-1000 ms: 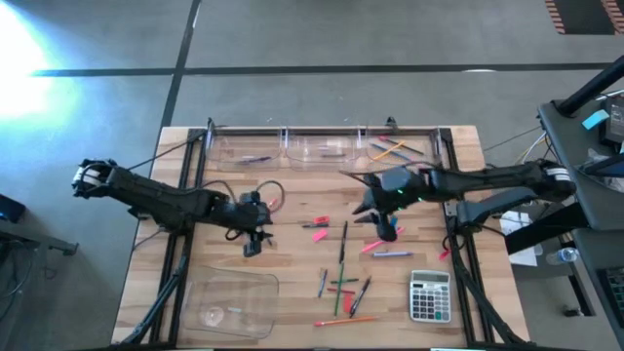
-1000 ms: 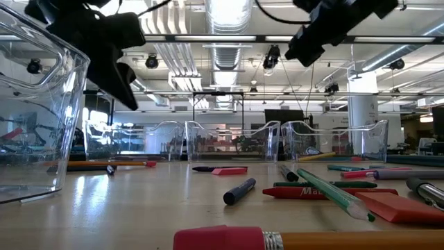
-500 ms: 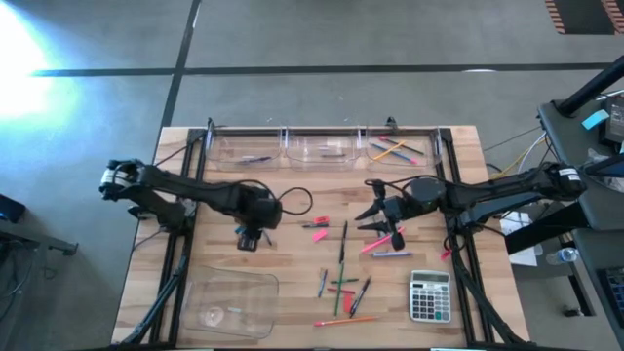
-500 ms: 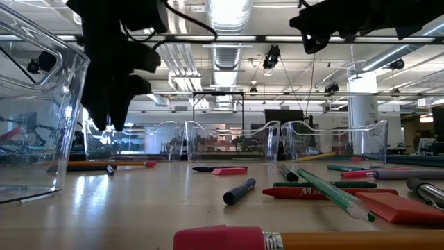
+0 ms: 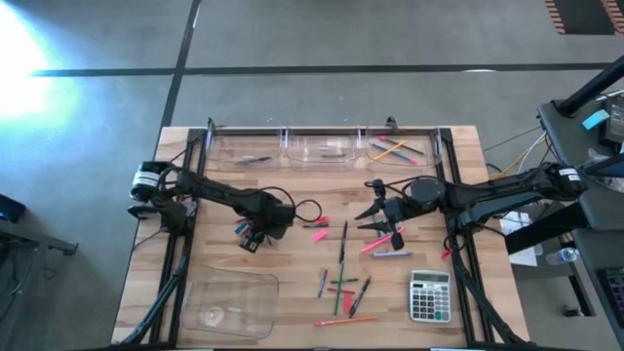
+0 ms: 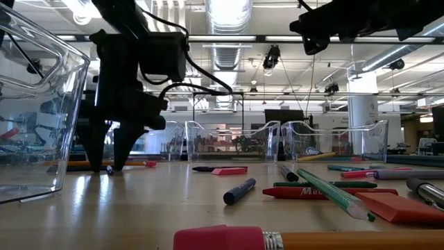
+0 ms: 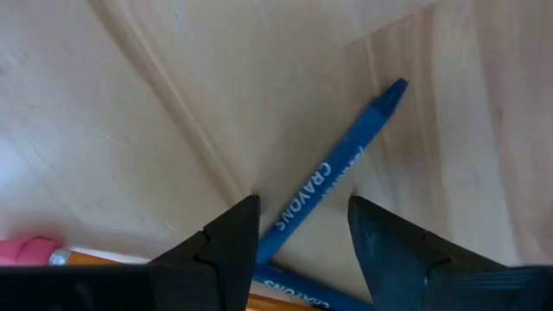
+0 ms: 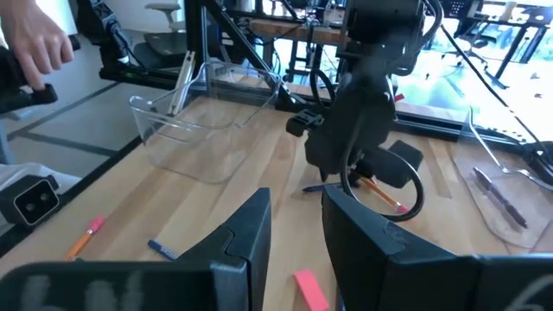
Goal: Sort crayons/erasers/pens/pencils in bins
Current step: Put the blue crayon into the top middle transparent bin
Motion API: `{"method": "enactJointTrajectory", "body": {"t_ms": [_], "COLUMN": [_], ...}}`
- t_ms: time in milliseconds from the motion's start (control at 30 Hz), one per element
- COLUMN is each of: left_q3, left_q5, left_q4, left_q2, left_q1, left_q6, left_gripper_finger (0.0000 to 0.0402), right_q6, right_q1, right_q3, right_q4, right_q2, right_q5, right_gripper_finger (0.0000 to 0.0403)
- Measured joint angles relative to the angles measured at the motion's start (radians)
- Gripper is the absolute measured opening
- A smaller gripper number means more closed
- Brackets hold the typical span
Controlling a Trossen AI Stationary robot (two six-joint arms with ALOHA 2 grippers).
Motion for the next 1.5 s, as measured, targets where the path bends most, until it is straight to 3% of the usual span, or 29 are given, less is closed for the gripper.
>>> {"method": "enactJointTrajectory", "body": {"t_ms": [233,600,800,1100,1233,1500], "left_q3": [-0.003,-0.003,0.082,0.238,0.305,0.476], "left_q5": [0.006,0.016,0.094,0.075,-0.003,-0.013], "left_q4": [0.012,0.026,0.011,-0.048,-0.06,-0.009], "left_q2": [0.048,0.05,0.018,-0.093,-0.117,-0.077], "left_q1": [-0.002,-0.002,-0.004,0.025,0.091,0.33], "left_q6": [0.026,0.018,-0.039,-0.018,0.047,0.212], "left_gripper_finger": [0.0151,0.001,0.0006,0.0002,0.0002,0.0001], "right_q6": [-0.002,-0.009,0.021,0.011,0.0,0.0], "right_q1": [0.0,0.0,0.0,0.0,0.0,0.0], "right_q3": [0.001,0.0,0.0,-0.001,-0.003,-0.004], "right_q4": [-0.002,-0.002,-0.013,-0.017,-0.016,-0.007], "right_q2": [0.0,0.0,0.0,-0.013,-0.012,-0.003], "right_q5": [0.0,0.0,0.0,0.028,0.034,0.079], "right_gripper_finger": [0.0097,0.0094,0.0088,0.0076,0.0071,0.0072]}}
